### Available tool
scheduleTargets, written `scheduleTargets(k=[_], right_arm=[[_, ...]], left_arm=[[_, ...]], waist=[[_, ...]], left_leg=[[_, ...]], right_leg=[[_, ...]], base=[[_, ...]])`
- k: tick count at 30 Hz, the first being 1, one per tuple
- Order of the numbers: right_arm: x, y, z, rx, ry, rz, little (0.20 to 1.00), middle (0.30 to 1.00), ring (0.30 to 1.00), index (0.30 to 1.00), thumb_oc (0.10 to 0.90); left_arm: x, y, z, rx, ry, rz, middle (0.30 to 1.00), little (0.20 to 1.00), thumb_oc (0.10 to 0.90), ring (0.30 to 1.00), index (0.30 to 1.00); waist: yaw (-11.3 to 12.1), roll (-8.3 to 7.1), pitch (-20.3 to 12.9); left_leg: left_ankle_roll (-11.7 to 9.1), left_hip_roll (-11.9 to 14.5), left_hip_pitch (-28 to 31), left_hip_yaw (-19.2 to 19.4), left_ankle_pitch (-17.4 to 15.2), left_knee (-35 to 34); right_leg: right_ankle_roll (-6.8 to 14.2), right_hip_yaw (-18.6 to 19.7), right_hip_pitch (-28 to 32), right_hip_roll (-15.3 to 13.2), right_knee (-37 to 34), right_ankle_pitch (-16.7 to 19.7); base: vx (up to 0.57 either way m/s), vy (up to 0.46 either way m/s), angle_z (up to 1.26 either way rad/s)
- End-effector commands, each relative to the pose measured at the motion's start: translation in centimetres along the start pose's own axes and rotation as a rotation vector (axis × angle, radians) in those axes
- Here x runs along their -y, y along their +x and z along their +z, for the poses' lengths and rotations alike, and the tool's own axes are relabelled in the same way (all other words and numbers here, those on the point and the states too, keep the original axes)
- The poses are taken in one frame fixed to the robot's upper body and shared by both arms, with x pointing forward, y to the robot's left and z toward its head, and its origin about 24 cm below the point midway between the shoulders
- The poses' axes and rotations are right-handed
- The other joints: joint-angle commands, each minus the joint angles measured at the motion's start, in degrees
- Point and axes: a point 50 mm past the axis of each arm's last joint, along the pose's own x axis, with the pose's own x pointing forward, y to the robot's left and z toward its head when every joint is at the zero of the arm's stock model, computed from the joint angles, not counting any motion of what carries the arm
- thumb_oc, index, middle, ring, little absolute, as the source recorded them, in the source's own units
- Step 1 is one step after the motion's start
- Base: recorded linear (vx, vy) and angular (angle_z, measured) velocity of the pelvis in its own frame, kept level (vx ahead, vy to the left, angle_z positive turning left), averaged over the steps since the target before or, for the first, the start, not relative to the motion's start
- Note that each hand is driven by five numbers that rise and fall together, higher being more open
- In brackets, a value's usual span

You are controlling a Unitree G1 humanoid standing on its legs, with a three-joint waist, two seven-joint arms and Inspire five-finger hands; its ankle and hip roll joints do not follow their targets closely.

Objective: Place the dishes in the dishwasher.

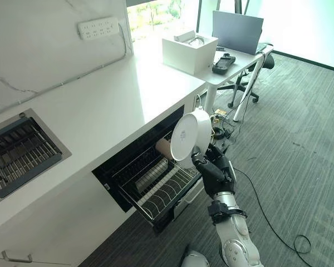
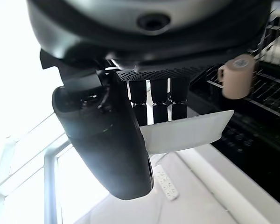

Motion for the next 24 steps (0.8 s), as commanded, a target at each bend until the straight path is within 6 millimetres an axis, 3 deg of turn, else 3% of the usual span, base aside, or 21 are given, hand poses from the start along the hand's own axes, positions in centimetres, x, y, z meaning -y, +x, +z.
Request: scheduleTargets(k=[1,12,16,21,24], right_arm=[[-6.3,2.9,6.5,0.363,0.059,0.338,0.3,0.3,0.3,0.3,0.4],[-4.5,4.0,3.8,0.268,-0.072,0.216,0.3,0.3,0.3,0.3,0.4],[-3.4,4.9,3.7,0.279,-0.294,0.113,0.3,0.3,0.3,0.3,0.4],[-1.0,6.9,5.1,0.342,-0.596,-0.081,0.3,0.3,0.3,0.3,0.4],[-0.4,8.0,6.1,0.352,-0.684,-0.136,0.3,0.3,0.3,0.3,0.4]], left_arm=[[-0.3,0.2,3.6,0.165,-0.018,0.008,0.9,0.9,0.8,0.9,0.9],[-0.5,0.3,4.6,0.174,0.009,0.005,0.9,0.9,0.8,0.9,0.9],[-0.8,0.4,4.8,0.174,0.019,-0.004,0.9,0.9,0.8,0.9,0.9],[-0.6,0.4,5.2,0.196,0.028,-0.019,0.9,0.9,0.8,0.9,0.9],[-0.8,0.5,5.6,0.207,0.037,-0.021,0.9,0.9,0.8,0.9,0.9]], waist=[[1.7,-2.06,1.6],[3.1,-0.86,4.4],[4.1,-0.49,5.4],[6.0,-0.35,6.4],[6.9,-0.23,7.1]], left_leg=[[5.5,-3.0,-4.3,-1.5,-7.3,9.4],[6.2,-5.1,-7.7,-5.2,-7.7,9.4],[6.3,-5.7,-8.6,-6.7,-7.7,9.4],[6.4,-6.4,-9.3,-8.4,-7.7,9.4],[6.3,-6.6,-9.7,-9.2,-7.6,9.4]], right_leg=[[5.7,-0.5,10.3,-3.4,-0.4,-8.6],[6.2,-1.1,8.7,-3.9,-0.4,-8.2],[6.4,-1.2,8.5,-4.0,-0.4,-8.2],[6.3,-1.7,8.7,-4.3,-0.4,-8.1],[6.3,-2.0,8.9,-4.5,-0.4,-8.2]], base=[[0.0,0.0,0.0],[-0.01,0.034,0.1],[-0.02,0.043,0.16],[0.0,0.033,0.13],[0.0,0.025,0.14]])
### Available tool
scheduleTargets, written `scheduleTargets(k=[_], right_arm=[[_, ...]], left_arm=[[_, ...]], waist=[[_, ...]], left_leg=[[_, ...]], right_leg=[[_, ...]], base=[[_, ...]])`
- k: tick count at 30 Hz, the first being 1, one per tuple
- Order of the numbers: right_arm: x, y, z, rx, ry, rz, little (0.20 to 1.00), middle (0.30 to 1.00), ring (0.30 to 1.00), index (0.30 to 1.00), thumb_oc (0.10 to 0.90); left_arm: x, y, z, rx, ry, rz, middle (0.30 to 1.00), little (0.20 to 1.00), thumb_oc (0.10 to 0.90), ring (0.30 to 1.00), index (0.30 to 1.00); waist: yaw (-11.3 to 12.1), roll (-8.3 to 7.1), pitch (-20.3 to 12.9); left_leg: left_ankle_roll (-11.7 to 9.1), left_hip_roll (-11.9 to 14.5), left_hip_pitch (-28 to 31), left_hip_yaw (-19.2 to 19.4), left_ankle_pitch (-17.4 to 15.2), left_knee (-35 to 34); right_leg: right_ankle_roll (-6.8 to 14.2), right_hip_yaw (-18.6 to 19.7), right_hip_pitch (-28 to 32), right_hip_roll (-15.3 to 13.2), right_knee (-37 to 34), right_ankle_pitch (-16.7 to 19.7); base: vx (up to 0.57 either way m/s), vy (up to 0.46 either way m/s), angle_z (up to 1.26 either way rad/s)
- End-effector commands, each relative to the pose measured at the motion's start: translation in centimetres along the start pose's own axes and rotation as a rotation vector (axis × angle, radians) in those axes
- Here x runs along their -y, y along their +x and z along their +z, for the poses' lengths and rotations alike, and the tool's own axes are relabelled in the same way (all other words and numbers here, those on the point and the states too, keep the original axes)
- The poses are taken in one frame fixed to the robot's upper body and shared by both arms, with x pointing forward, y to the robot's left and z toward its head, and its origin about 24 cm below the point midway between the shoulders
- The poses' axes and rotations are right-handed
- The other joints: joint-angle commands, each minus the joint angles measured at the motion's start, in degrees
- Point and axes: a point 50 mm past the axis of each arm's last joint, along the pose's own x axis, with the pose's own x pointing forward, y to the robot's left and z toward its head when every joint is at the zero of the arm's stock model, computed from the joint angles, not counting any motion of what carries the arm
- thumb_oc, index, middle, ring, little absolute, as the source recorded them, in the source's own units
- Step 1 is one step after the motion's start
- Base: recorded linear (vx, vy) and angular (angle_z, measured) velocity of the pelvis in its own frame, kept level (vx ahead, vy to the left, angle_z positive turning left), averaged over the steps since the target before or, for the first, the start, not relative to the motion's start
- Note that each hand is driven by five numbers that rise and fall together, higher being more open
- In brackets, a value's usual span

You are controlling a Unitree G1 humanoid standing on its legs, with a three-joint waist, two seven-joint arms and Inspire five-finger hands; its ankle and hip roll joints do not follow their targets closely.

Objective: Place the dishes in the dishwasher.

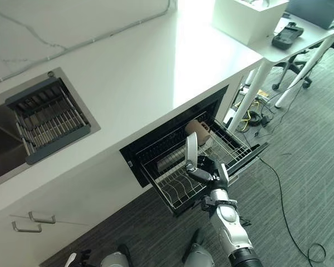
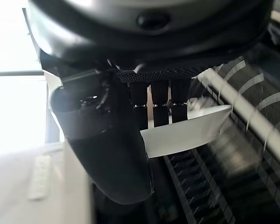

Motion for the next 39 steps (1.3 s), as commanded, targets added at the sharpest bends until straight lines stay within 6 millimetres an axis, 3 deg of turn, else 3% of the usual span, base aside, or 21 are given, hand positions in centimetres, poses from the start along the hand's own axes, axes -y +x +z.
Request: scheduleTargets(k=[1,5,12,14,15,19,23,28,33,39], right_arm=[[0.3,2.0,9.6,0.436,-0.001,-0.063,0.3,0.3,0.3,0.3,0.4],[2.1,3.9,10.8,0.421,-0.176,-0.2,0.3,0.3,0.3,0.3,0.4],[5.6,5.9,11.9,0.363,-0.529,-0.299,0.3,0.3,0.3,0.3,0.4],[5.8,6.5,12.4,0.344,-0.615,-0.285,0.3,0.3,0.3,0.3,0.4],[5.7,7.1,13.8,0.355,-0.638,-0.285,0.3,0.3,0.3,0.3,0.4],[5.6,8.0,15.2,0.35,-0.638,-0.287,0.3,0.3,0.3,0.3,0.4],[4.3,8.0,13.9,0.313,-0.612,-0.244,0.3,0.3,0.3,0.3,0.4],[0.9,7.8,10.5,0.228,-0.53,-0.172,0.3,0.3,0.3,0.3,0.4],[-2.4,7.2,8.6,0.196,-0.518,-0.103,0.3,0.3,0.3,0.3,0.4],[-3.2,7.1,8.1,0.176,-0.529,-0.11,0.3,0.3,0.3,0.3,0.4]], left_arm=[[-0.2,0.0,0.8,0.06,0.05,-0.017,0.9,0.9,0.8,0.9,0.9],[-1.2,0.5,1.9,0.084,0.049,0.003,0.9,0.9,0.8,0.9,0.9],[-2.7,0.9,3.2,0.122,0.034,0.02,0.9,0.9,0.8,0.9,0.9],[-3.1,1.0,3.6,0.136,0.017,0.02,0.9,0.9,0.8,0.9,0.9],[-3.3,1.2,4.8,0.173,-0.006,0.022,0.9,0.9,0.8,0.9,0.9],[-3.4,1.3,7.1,0.227,-0.038,0.031,0.9,0.9,0.8,0.9,0.9],[-3.3,1.3,8.2,0.241,-0.08,0.042,0.9,0.9,0.8,0.9,0.9],[-2.8,1.1,9.2,0.265,-0.118,0.044,0.9,0.9,0.8,0.9,0.9],[-2.3,1.0,10.3,0.297,-0.133,0.034,0.9,0.9,0.8,0.9,0.9],[-1.9,0.9,10.6,0.301,-0.127,0.021,0.9,0.9,0.8,0.9,0.9]], waist=[[0.1,0.19,0.2],[1.8,0.7,1.8],[4.3,1.54,4.2],[5.1,1.65,5.5],[5.8,2.0,7.3],[6.4,2.92,11.5],[6.1,3.32,13.9],[5.9,3.87,14.0],[5.9,4.51,14.0],[6.3,5.12,14.0]], left_leg=[[4.4,-3.5,-3.1,-3.7,-5.5,5.1],[4.9,-3.7,-5.2,-4.8,-4.0,5.1],[4.5,-4.6,-6.8,-7.3,-4.1,5.1],[4.4,-4.8,-7.8,-7.9,-3.7,5.1],[4.4,-4.8,-9.7,-8.4,-3.0,5.1],[4.2,-5.0,-13.3,-8.5,-1.2,5.1],[4.3,-5.3,-14.7,-8.2,-0.7,5.1],[4.5,-5.7,-16.0,-7.5,-0.7,5.1],[4.6,-5.9,-16.8,-7.3,-0.8,5.1],[4.5,-6.2,-17.3,-7.4,-0.9,5.1]], right_leg=[[4.7,1.4,5.7,-1.3,7.2,-14.3],[4.2,0.0,5.1,-1.6,7.2,-13.3],[4.8,0.1,5.5,-1.3,7.2,-14.3],[4.9,-0.1,4.8,-1.5,7.2,-14.0],[4.9,0.0,2.8,-1.7,7.9,-13.6],[4.8,0.5,-1.7,-2.2,10.8,-13.7],[4.8,1.1,-3.8,-2.6,11.9,-13.7],[4.8,1.4,-5.7,-3.0,12.2,-13.4],[4.5,1.4,-6.8,-3.1,12.8,-13.8],[4.3,1.3,-7.1,-2.9,12.8,-14.0]], base=[[-0.02,0.027,0.17],[-0.05,0.038,0.19],[-0.03,0.058,0.18],[-0.1,0.088,0.16],[-0.18,0.081,0.06],[-0.22,0.099,0.03],[-0.09,0.085,0.08],[-0.04,0.069,0.04],[-0.02,0.044,0.05],[0.0,0.028,0.03]])
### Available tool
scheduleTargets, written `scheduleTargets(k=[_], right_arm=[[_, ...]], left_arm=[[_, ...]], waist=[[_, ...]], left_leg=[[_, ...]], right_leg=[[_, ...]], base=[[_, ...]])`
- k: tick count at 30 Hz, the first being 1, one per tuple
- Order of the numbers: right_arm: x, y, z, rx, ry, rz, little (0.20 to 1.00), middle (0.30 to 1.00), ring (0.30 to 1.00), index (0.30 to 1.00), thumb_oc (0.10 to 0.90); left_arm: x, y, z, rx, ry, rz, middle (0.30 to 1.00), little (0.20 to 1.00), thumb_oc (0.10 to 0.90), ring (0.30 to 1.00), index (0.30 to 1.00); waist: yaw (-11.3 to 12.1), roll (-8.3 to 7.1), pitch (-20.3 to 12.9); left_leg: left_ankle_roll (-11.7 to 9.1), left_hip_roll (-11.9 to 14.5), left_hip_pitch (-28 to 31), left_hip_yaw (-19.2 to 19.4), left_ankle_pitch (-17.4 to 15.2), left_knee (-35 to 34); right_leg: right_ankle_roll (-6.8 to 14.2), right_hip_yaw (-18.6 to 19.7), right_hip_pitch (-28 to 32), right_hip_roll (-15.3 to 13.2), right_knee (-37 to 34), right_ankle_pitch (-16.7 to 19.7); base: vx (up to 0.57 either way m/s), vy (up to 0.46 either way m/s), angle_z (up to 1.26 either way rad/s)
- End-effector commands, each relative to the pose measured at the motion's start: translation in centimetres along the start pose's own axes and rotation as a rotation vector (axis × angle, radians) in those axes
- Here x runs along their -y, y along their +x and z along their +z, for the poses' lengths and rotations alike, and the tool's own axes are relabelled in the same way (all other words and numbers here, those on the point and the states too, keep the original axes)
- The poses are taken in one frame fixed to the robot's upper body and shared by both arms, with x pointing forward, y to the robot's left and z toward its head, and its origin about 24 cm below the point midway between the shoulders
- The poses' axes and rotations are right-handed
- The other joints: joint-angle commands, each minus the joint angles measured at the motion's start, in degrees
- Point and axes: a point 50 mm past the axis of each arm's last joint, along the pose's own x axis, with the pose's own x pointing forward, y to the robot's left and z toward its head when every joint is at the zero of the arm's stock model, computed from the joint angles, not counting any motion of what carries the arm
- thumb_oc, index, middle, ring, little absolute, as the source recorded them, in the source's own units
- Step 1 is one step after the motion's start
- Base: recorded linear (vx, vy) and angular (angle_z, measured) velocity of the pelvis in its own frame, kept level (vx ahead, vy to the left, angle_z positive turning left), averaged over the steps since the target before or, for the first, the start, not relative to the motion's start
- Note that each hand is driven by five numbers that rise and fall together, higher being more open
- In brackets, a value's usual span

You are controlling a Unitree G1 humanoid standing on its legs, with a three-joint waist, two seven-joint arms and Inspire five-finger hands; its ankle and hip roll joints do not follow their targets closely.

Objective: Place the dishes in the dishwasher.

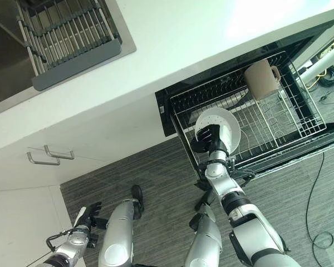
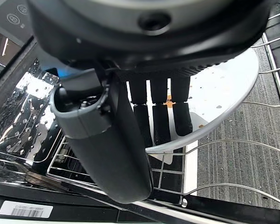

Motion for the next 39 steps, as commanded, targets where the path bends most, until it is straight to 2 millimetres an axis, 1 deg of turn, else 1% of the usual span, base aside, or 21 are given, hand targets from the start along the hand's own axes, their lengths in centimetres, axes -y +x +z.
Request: scheduleTargets(k=[1,2,3,4,8,12,15,18,22,23,24,28,29,30,32,33,35,36,37,38,39], right_arm=[[1.0,0.5,1.2,0.065,-0.033,-0.023,0.3,0.3,0.3,0.3,0.4],[1.3,0.6,1.1,0.064,-0.039,-0.037,0.312,0.312,0.312,0.312,0.408],[1.5,0.7,1.1,0.06,-0.037,-0.048,0.801,0.801,0.801,0.801,0.734],[1.8,0.8,1.0,0.055,-0.034,-0.062,0.9,0.9,0.9,0.9,0.8],[3.4,1.1,0.6,-0.002,0.075,-0.18,0.9,0.9,0.9,0.9,0.8],[4.5,1.4,0.5,-0.052,0.421,-0.279,0.9,0.9,0.9,0.9,0.8],[4.8,1.4,2.3,0.04,0.553,-0.306,0.9,0.9,0.9,0.9,0.8],[4.7,0.7,4.5,0.161,0.591,-0.303,0.9,0.9,0.9,0.9,0.8],[4.2,-2.1,6.5,0.325,0.634,-0.282,0.9,0.9,0.9,0.9,0.8],[4.4,-2.9,7.1,0.38,0.638,-0.274,0.9,0.9,0.9,0.9,0.8],[4.5,-3.5,7.4,0.428,0.635,-0.268,0.9,0.9,0.9,0.9,0.8],[6.3,-6.3,9.3,0.625,0.651,-0.239,0.9,0.9,0.9,0.9,0.8],[7.2,-7.0,9.8,0.662,0.722,-0.197,0.9,0.9,0.9,0.9,0.8],[7.5,-7.5,9.9,0.687,0.756,-0.175,0.9,0.9,0.9,0.9,0.8],[8.5,-8.9,10.7,0.772,0.758,-0.15,0.9,0.9,0.9,0.9,0.8],[9.1,-9.6,11.0,0.82,0.736,-0.159,0.9,0.9,0.9,0.9,0.8],[11.3,-10.7,10.4,0.878,0.658,-0.315,0.9,0.9,0.9,0.9,0.8],[12.8,-10.8,9.4,0.855,0.634,-0.443,0.9,0.9,0.9,0.9,0.8],[13.1,-10.7,9.0,0.833,0.637,-0.482,0.9,0.9,0.9,0.9,0.8],[16.1,-10.6,6.3,0.753,0.719,-0.693,0.9,0.9,0.9,0.9,0.8],[18.0,-11.1,4.2,0.709,0.73,-0.874,0.9,0.9,0.9,0.9,0.8]], left_arm=[[1.0,-0.5,-0.9,-0.013,0.009,-0.012,0.9,0.9,0.8,0.9,0.9],[0.9,-0.5,-1.0,-0.015,0.012,-0.013,0.9,0.9,0.8,0.9,0.9],[0.9,-0.5,-1.0,-0.016,0.014,-0.015,0.9,0.9,0.8,0.9,0.9],[0.9,-0.5,-1.1,-0.018,0.014,-0.016,0.9,0.9,0.8,0.9,0.9],[1.1,-0.6,-1.2,-0.022,0.014,-0.025,0.9,0.9,0.8,0.9,0.9],[1.7,-0.7,-1.2,-0.024,0.007,-0.034,0.9,0.9,0.8,0.9,0.9],[1.9,-0.9,-1.6,-0.034,0.003,-0.036,0.9,0.9,0.8,0.9,0.9],[2.0,-1.1,-2.2,-0.052,-0.008,-0.031,0.9,0.9,0.8,0.9,0.9],[2.2,-1.7,-3.7,-0.091,-0.04,-0.009,0.9,0.9,0.8,0.9,0.9],[2.2,-1.8,-4.0,-0.095,-0.049,-0.002,0.9,0.9,0.8,0.9,0.9],[2.2,-1.9,-4.2,-0.098,-0.054,0.002,0.9,0.9,0.8,0.9,0.9],[2.0,-2.2,-4.8,-0.115,-0.07,0.026,0.9,0.9,0.8,0.9,0.9],[1.9,-2.3,-5.1,-0.127,-0.08,0.035,0.9,0.9,0.8,0.9,0.9],[1.8,-2.4,-5.3,-0.134,-0.084,0.039,0.9,0.9,0.8,0.9,0.9],[1.6,-2.3,-5.4,-0.144,-0.105,0.054,0.9,0.9,0.8,0.9,0.9],[1.5,-2.3,-5.5,-0.149,-0.115,0.061,0.9,0.9,0.8,0.9,0.9],[1.1,-2.4,-5.8,-0.16,-0.145,0.079,0.9,0.9,0.8,0.9,0.9],[0.9,-2.5,-6.0,-0.163,-0.159,0.087,0.9,0.9,0.8,0.9,0.9],[0.8,-2.5,-6.1,-0.163,-0.16,0.087,0.9,0.9,0.8,0.9,0.9],[0.4,-2.6,-6.4,-0.17,-0.169,0.102,0.9,0.9,0.8,0.9,0.9],[0.0,-2.6,-6.6,-0.18,-0.182,0.113,0.9,0.9,0.8,0.9,0.9]], waist=[[1.5,3.97,-1.2],[1.6,4.02,-1.2],[1.7,4.02,-1.2],[1.7,3.99,-1.2],[1.6,3.85,-1.2],[1.6,4.18,-1.2],[1.5,4.39,-1.2],[0.7,4.18,-1.2],[-1.4,3.09,-2.5],[-1.8,3.07,-2.6],[-2.3,2.6,-2.6],[-3.9,2.02,-2.5],[-4.6,1.71,-2.3],[-5.1,1.31,-2.3],[-6.2,0.77,-1.9],[-6.7,0.57,-1.6],[-8.2,-0.6,-1.2],[-8.8,-1.12,-1.2],[-8.8,-1.23,-1.2],[-9.6,-2.27,-1.2],[-10.4,-3.04,-1.2]], left_leg=[[0.7,-3.7,2.8,0.7,0.5,-7.3],[0.6,-3.6,2.8,0.6,0.5,-7.3],[0.7,-3.6,2.7,0.6,0.5,-7.3],[0.6,-3.6,2.7,0.7,0.5,-7.3],[0.7,-3.5,2.5,0.7,0.6,-7.3],[0.8,-3.6,3.1,0.7,0.4,-7.3],[0.9,-3.9,3.9,0.7,0.1,-7.3],[1.2,-4.1,5.3,1.0,-0.3,-7.3],[1.6,-4.0,6.9,1.9,-0.9,-7.3],[2.2,-3.5,6.5,2.5,0.1,-7.3],[1.7,-3.9,7.3,2.2,-0.9,-7.3],[2.3,-2.9,6.6,3.6,0.3,-7.3],[2.2,-2.5,6.5,4.1,0.4,-7.3],[1.6,-2.7,7.0,3.9,-0.6,-7.3],[1.5,-2.2,7.0,4.8,-0.5,-7.3],[1.9,-1.4,6.4,6.0,0.7,-7.3],[1.4,-1.2,7.2,6.9,-0.4,-7.3],[1.3,-0.8,7.0,7.6,-0.4,-7.3],[1.3,-0.8,7.0,7.8,-0.4,-7.3],[1.2,-0.2,6.2,8.6,-0.1,-7.3],[0.9,0.5,5.6,9.3,0.1,-7.3]], right_leg=[[4.6,2.4,1.8,0.7,13.5,-18.5],[4.6,2.3,1.8,0.8,13.5,-18.5],[4.6,2.3,1.8,0.8,13.5,-18.5],[4.6,2.3,1.7,0.8,13.6,-18.5],[4.6,2.5,1.3,1.0,14.0,-18.6],[4.4,2.8,1.8,1.1,14.1,-19.0],[4.3,2.9,2.8,1.2,14.0,-19.3],[4.3,3.2,4.0,1.4,13.8,-19.5],[4.2,3.8,5.0,1.8,13.7,-19.9],[3.4,3.4,4.8,2.3,13.1,-18.6],[4.2,4.2,5.2,2.0,13.7,-19.9],[3.7,4.1,4.0,2.5,13.4,-18.3],[3.8,4.4,3.5,2.7,13.5,-18.2],[4.6,5.2,3.7,2.7,13.9,-19.3],[4.6,5.6,3.0,3.0,14.1,-19.2],[3.9,5.4,2.2,3.3,14.0,-18.1],[4.8,6.4,1.8,3.2,15.0,-19.4],[4.9,6.5,1.2,3.2,15.3,-19.3],[5.0,6.6,1.1,3.2,15.3,-19.3],[5.2,6.7,0.2,3.4,15.3,-18.9],[5.3,6.8,-0.5,3.8,15.7,-19.0]], base=[[0.0,0.0,0.0],[0.0,0.0,0.0],[0.0,-0.001,0.04],[0.0,-0.001,0.03],[0.0,0.0,0.0],[0.0,0.0,0.0],[0.0,0.0,0.0],[0.01,0.003,-0.01],[0.04,-0.008,-0.08],[0.05,-0.026,-0.12],[0.03,-0.032,-0.1],[-0.04,-0.051,-0.12],[0.05,-0.035,-0.12],[0.05,-0.031,-0.13],[-0.03,-0.026,-0.14],[-0.02,-0.027,-0.28],[0.02,-0.035,-0.36],[-0.01,-0.039,-0.27],[-0.05,-0.092,-0.16],[-0.07,-0.1,-0.18],[-0.07,-0.094,-0.16]])
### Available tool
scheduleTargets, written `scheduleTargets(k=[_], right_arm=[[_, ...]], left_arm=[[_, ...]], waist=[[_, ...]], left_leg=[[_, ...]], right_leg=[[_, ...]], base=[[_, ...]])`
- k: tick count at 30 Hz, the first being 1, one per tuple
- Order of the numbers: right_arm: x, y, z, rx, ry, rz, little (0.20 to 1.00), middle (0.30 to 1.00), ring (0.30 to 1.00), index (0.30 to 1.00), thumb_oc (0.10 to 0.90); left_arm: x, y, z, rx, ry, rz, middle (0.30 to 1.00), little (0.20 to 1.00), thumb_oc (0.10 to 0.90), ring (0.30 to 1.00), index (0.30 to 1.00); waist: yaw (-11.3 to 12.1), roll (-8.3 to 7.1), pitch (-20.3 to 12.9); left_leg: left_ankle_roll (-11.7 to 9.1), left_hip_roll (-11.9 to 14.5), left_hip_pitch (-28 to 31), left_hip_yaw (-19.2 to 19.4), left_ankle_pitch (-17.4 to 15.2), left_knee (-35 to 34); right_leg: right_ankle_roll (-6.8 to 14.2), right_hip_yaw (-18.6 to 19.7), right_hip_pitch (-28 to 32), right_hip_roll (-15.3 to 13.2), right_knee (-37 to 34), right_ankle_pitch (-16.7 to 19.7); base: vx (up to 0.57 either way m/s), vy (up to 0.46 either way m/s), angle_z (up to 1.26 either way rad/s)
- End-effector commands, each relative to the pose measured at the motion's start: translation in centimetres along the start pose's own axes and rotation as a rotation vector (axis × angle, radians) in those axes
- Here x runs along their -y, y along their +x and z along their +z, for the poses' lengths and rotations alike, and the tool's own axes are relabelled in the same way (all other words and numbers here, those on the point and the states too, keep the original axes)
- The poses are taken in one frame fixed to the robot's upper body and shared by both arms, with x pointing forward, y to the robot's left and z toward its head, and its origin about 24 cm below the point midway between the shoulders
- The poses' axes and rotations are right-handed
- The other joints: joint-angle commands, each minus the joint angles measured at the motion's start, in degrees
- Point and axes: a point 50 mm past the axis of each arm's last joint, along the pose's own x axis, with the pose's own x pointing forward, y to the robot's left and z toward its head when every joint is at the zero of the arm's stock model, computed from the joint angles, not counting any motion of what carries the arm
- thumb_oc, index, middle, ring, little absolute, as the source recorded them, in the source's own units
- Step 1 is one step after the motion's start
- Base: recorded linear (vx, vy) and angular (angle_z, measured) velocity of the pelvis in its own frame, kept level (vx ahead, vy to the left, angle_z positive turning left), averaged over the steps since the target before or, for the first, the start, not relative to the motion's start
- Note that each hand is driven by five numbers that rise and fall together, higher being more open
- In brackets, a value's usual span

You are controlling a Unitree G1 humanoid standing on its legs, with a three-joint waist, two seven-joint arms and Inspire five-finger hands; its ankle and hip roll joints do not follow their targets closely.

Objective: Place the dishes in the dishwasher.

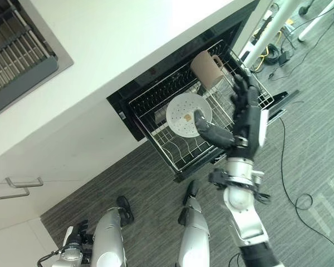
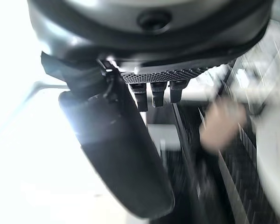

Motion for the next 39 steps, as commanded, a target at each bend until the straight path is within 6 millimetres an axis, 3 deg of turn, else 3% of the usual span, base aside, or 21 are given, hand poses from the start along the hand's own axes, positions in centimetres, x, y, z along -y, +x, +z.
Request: scheduleTargets(k=[1,2,3,4,6,9,11,15,19,23,29,36,39], right_arm=[[6.0,3.2,4.6,0.345,0.133,-0.479,0.9,0.9,0.9,0.9,0.8],[8.7,2.3,4.0,0.35,0.094,-0.65,0.9,0.9,0.9,0.9,0.8],[12.5,0.9,2.1,0.283,0.013,-0.846,0.9,0.9,0.9,0.9,0.8],[13.1,0.8,1.7,0.272,-0.001,-0.867,0.9,0.9,0.9,0.9,0.8],[17.3,-1.6,-1.7,0.129,-0.152,-1.038,0.9,0.9,0.9,0.9,0.8],[20.3,-5.1,-5.2,-0.051,-0.174,-1.16,0.9,0.9,0.9,0.9,0.8],[20.6,-6.5,-6.6,-0.13,-0.19,-1.167,0.9,0.9,0.9,0.9,0.8],[19.1,-7.4,-8.8,-0.243,-0.185,-1.098,0.9,0.9,0.9,0.9,0.8],[16.7,-5.6,-9.4,-0.253,-0.215,-0.946,0.9,0.9,0.9,0.9,0.8],[14.1,-3.0,-9.0,-0.211,-0.278,-0.768,0.9,0.9,0.9,0.9,0.8],[9.9,0.7,-7.9,-0.086,-0.386,-0.467,0.9,0.9,0.9,0.9,0.8],[6.9,3.5,-6.2,0.001,-0.314,-0.33,0.9,0.9,0.9,0.9,0.8],[4.4,6.7,-4.2,0.078,-0.271,-0.23,0.9,0.9,0.9,0.9,0.8]], left_arm=[[0.7,-0.8,-1.0,0.004,-0.058,-0.016,0.9,0.9,0.8,0.9,0.9],[0.1,-0.5,-1.0,-0.001,-0.078,-0.005,0.9,0.9,0.8,0.9,0.9],[-0.5,0.0,-0.1,0.003,-0.098,0.005,0.9,0.9,0.8,0.9,0.9],[-0.6,0.0,0.1,0.004,-0.098,0.006,0.9,0.9,0.8,0.9,0.9],[-0.7,0.4,1.1,0.015,-0.092,0.013,0.9,0.9,0.8,0.9,0.9],[-0.7,0.7,2.0,0.028,-0.087,0.016,0.9,0.9,0.8,0.9,0.9],[-0.6,0.8,2.9,0.041,-0.089,0.013,0.9,0.9,0.8,0.9,0.9],[0.3,0.8,4.4,0.08,-0.11,0.004,0.9,0.9,0.8,0.9,0.9],[0.8,0.6,4.8,0.099,-0.136,0.008,0.9,0.9,0.8,0.9,0.9],[0.8,0.4,3.7,0.083,-0.147,0.011,0.9,0.9,0.8,0.9,0.9],[0.2,0.4,2.0,0.041,-0.164,0.011,0.9,0.9,0.8,0.9,0.9],[0.3,0.2,1.7,0.052,-0.132,-0.011,0.9,0.9,0.8,0.9,0.9],[0.6,0.0,1.6,0.057,-0.12,-0.03,0.9,0.9,0.8,0.9,0.9]], waist=[[0.1,1.94,-0.4],[-1.2,1.23,-0.4],[-2.2,0.32,-0.4],[-2.2,0.24,-0.4],[-2.1,-0.12,-0.4],[-1.4,0.07,-0.4],[-1.0,0.36,-0.4],[0.1,1.59,-0.4],[1.2,2.56,-0.4],[2.1,3.19,-0.4],[3.7,3.96,-0.4],[5.6,4.75,-0.4],[7.3,5.49,-0.4]], left_leg=[[1.5,-3.8,5.0,4.5,4.3,-12.6],[1.4,-3.1,4.7,5.3,4.3,-12.6],[1.3,-2.7,4.4,6.1,4.3,-12.6],[1.3,-2.6,4.4,6.3,4.3,-12.6],[1.0,-2.3,4.0,6.7,4.3,-12.6],[0.8,-2.1,3.5,6.9,4.5,-12.6],[0.8,-1.9,3.0,7.1,4.6,-11.9],[1.3,-1.5,1.6,7.4,4.0,-10.2],[2.3,-1.9,-0.8,6.7,2.3,-6.7],[3.5,-2.4,-3.1,5.8,-0.1,-2.3],[5.4,-3.6,-7.9,2.4,-3.3,3.8],[6.4,-4.9,-11.2,-0.4,-5.0,7.1],[6.4,-5.4,-13.0,-1.8,-4.8,7.6]], right_leg=[[4.9,0.2,1.2,-0.7,18.7,-20.2],[5.1,0.6,0.3,-0.3,19.4,-20.3],[5.4,0.8,-0.5,-0.2,19.8,-20.3],[5.4,0.8,-0.5,-0.3,19.7,-20.3],[5.8,0.2,-0.7,-0.5,19.1,-19.6],[6.0,-0.6,-0.8,-1.0,19.0,-19.3],[6.0,-1.0,-1.0,-1.3,19.5,-19.4],[5.5,-2.2,-2.2,-2.3,22.4,-20.8],[4.2,-2.8,-4.0,-2.7,26.0,-22.8],[2.9,-3.4,-5.9,-3.3,30.3,-25.0],[0.9,-2.3,-10.0,-3.4,37.2,-28.1],[-0.2,-1.9,-12.6,-3.9,41.4,-30.1],[-0.8,-1.8,-14.2,-4.1,43.0,-30.6]], base=[[-0.04,-0.03,-0.17],[-0.03,-0.035,-0.3],[-0.03,-0.04,-0.2],[-0.04,-0.079,-0.22],[-0.03,-0.103,-0.18],[-0.02,-0.081,-0.1],[-0.02,-0.035,-0.04],[-0.02,-0.009,-0.01],[-0.04,-0.016,-0.03],[0.0,-0.009,0.19],[0.04,-0.004,0.18],[0.05,-0.003,0.11],[0.04,0.034,0.05]])
